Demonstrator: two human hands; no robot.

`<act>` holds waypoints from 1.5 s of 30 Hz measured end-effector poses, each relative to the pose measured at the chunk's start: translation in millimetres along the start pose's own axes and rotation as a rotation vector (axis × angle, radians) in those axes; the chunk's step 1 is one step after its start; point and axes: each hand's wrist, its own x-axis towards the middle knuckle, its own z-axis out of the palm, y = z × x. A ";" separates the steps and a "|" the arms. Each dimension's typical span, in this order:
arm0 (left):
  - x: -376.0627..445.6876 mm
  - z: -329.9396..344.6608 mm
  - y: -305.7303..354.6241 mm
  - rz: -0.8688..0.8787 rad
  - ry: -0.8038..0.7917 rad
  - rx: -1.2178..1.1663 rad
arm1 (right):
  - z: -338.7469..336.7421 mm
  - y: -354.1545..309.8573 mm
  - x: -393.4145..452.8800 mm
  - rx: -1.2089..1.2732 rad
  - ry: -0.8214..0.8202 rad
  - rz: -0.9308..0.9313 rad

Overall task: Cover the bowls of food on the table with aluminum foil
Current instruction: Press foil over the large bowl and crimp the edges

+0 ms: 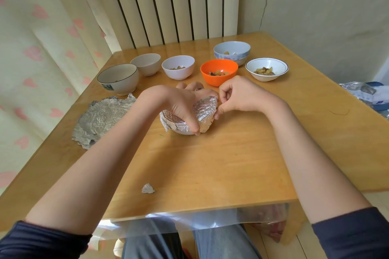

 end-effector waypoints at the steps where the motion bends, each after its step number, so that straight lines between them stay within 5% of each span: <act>1: 0.1 0.0 -0.1 0.002 0.002 -0.002 | 0.4 1.3 2.1 0.016 -0.018 0.000; 7: 0.0 -0.3 0.5 0.005 -0.001 0.000 | 9.1 12.5 -8.4 0.273 -0.080 -0.017; 16: 0.7 -0.3 0.0 0.009 -0.003 -0.004 | 5.2 9.2 -5.9 0.306 -0.077 -0.021; 27: 4.5 0.8 5.2 -0.109 0.008 0.015 | 7.1 11.0 -19.7 0.036 0.221 0.043; 32: 2.5 -7.2 7.0 -0.114 -0.061 0.059 | 29.3 -7.1 -52.7 -0.195 0.150 0.050; 36: -6.6 -14.7 1.2 -0.065 -0.045 0.076 | 41.2 -18.6 -56.7 -0.340 0.256 0.033; 45: -1.0 -5.7 -6.0 -0.011 -0.028 0.018 | 44.7 -16.2 -53.7 -0.358 0.279 -0.014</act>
